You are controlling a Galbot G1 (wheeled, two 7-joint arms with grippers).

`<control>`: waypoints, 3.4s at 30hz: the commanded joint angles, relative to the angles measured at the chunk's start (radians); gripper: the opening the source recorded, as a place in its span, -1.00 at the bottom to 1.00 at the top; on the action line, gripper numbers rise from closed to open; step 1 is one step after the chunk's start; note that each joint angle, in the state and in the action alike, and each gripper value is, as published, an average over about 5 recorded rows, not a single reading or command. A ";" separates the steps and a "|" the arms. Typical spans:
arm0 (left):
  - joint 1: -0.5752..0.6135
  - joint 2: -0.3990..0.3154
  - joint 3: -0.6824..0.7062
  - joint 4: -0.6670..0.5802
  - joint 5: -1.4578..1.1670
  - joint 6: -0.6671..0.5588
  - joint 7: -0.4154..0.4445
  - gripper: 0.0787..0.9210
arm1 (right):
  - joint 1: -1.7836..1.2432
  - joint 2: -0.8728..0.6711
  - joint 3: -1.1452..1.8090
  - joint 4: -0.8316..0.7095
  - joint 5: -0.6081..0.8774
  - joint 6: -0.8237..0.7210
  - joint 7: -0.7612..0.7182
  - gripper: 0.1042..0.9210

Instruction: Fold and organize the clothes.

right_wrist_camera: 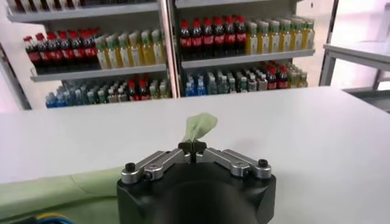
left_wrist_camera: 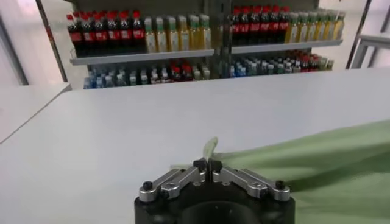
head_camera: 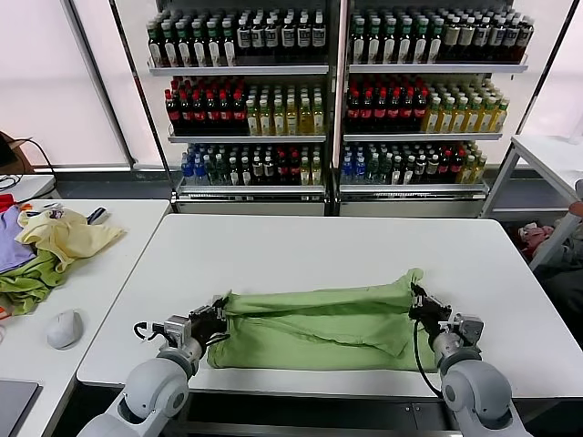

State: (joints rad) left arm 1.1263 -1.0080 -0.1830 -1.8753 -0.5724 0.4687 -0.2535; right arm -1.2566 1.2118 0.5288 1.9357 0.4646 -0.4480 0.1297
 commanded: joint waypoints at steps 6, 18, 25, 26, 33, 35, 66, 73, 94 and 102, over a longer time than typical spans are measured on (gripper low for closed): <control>0.076 -0.084 -0.043 -0.064 0.188 -0.009 -0.078 -0.26 | -0.078 0.018 0.014 0.060 -0.061 -0.011 -0.007 -0.57; 0.147 -0.244 -0.017 -0.024 0.292 0.042 -0.218 0.52 | -0.095 0.024 0.015 0.066 -0.073 0.004 -0.007 0.32; 0.151 -0.265 -0.001 -0.020 0.298 0.039 -0.227 0.63 | -0.094 0.022 0.018 0.072 -0.068 0.004 -0.006 0.72; 0.151 -0.264 0.000 -0.019 0.294 0.038 -0.224 0.57 | -0.092 0.022 0.019 0.072 -0.066 0.003 -0.006 0.74; 0.140 -0.243 -0.026 -0.012 0.203 0.032 -0.204 0.10 | -0.090 0.024 0.022 0.073 -0.057 0.006 -0.003 0.76; 0.140 -0.229 -0.042 -0.016 0.171 0.030 -0.195 -0.04 | -0.089 0.025 0.022 0.074 -0.056 0.007 -0.002 0.76; 0.090 0.049 -0.520 -0.314 -0.608 0.023 -0.124 -0.91 | -0.076 0.009 0.029 0.129 -0.039 0.022 -0.009 0.76; 0.081 -0.128 -0.354 -0.442 -0.792 0.014 -0.127 -0.91 | -0.088 0.007 0.030 0.139 -0.040 0.024 -0.011 0.76; -0.090 -0.366 0.067 -0.024 -0.372 0.009 -0.083 -0.91 | -0.090 -0.003 0.027 0.144 -0.033 0.034 -0.018 0.76; -0.103 -0.377 0.121 0.016 -0.192 -0.041 0.114 -0.54 | -0.072 -0.006 0.021 0.130 -0.027 0.036 -0.019 0.76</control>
State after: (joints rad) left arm 1.0562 -1.3358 -0.1891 -1.9778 -1.0255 0.4705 -0.3334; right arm -1.3357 1.2062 0.5507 2.0719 0.4358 -0.4131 0.1111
